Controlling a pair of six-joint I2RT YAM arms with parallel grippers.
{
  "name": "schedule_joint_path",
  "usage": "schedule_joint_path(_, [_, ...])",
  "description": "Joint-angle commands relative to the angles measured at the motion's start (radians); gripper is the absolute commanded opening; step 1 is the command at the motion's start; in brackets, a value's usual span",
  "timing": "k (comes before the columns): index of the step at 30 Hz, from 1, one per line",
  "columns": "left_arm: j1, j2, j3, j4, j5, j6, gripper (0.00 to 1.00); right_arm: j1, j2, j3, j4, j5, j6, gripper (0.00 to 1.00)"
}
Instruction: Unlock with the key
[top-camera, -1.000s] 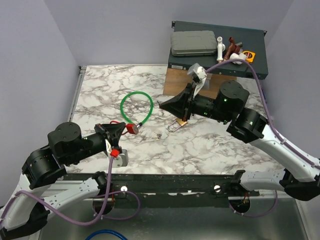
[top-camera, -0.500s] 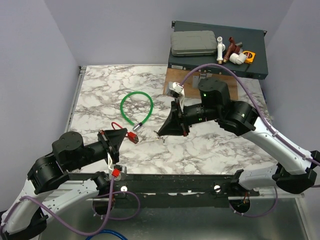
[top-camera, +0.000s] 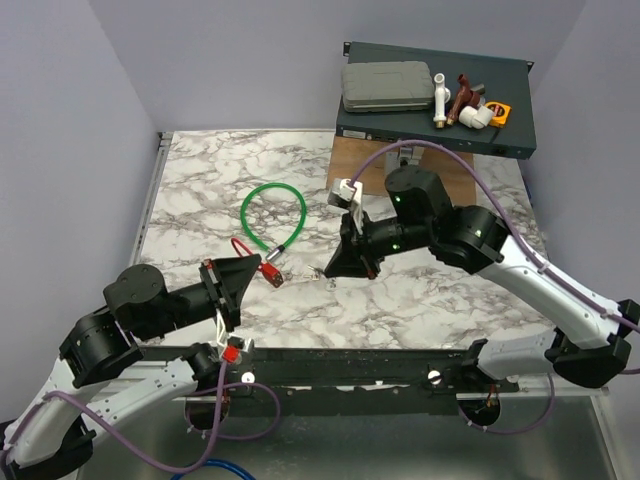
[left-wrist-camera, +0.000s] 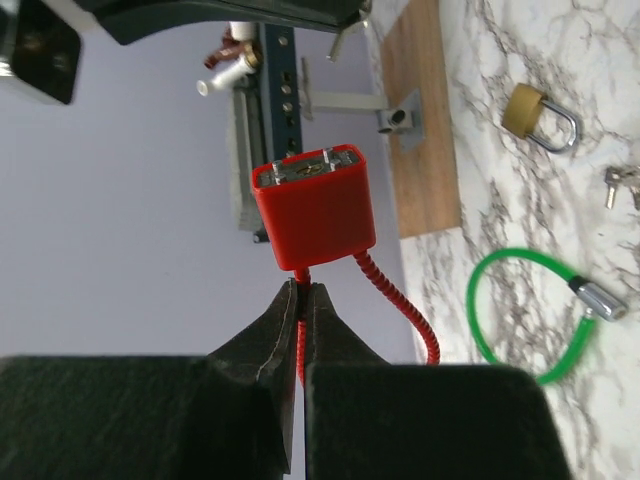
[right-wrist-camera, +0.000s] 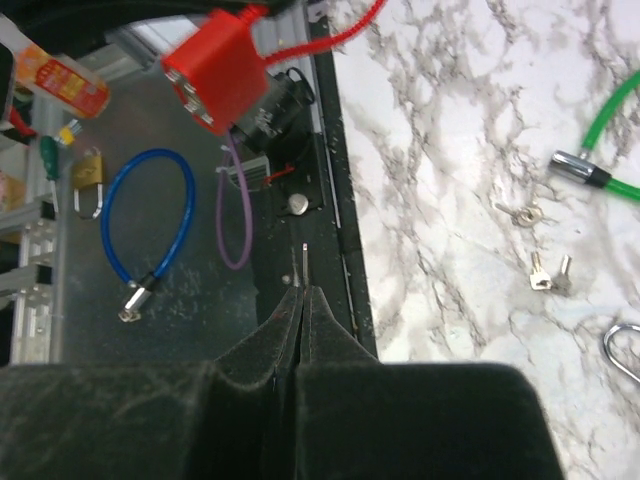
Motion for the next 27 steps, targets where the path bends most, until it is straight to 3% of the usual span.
schedule_joint_path(1, [-0.020,-0.058,-0.019,0.132,0.142,0.130,0.00,0.006,-0.126,-0.160,0.130,0.104,-0.016,0.01])
schedule_joint_path(4, [-0.021,-0.058,-0.008,0.162,0.199,0.148,0.00,0.005,-0.207,-0.300,0.304,0.147,0.000,0.01])
schedule_joint_path(8, [-0.024,-0.051,0.002,0.210,0.261,0.161,0.00,0.006,-0.271,-0.396,0.411,0.205,-0.004,0.01])
schedule_joint_path(27, [-0.078,-0.003,0.039,0.217,0.319,0.190,0.00,0.005,-0.354,-0.444,0.483,0.211,-0.035,0.01])
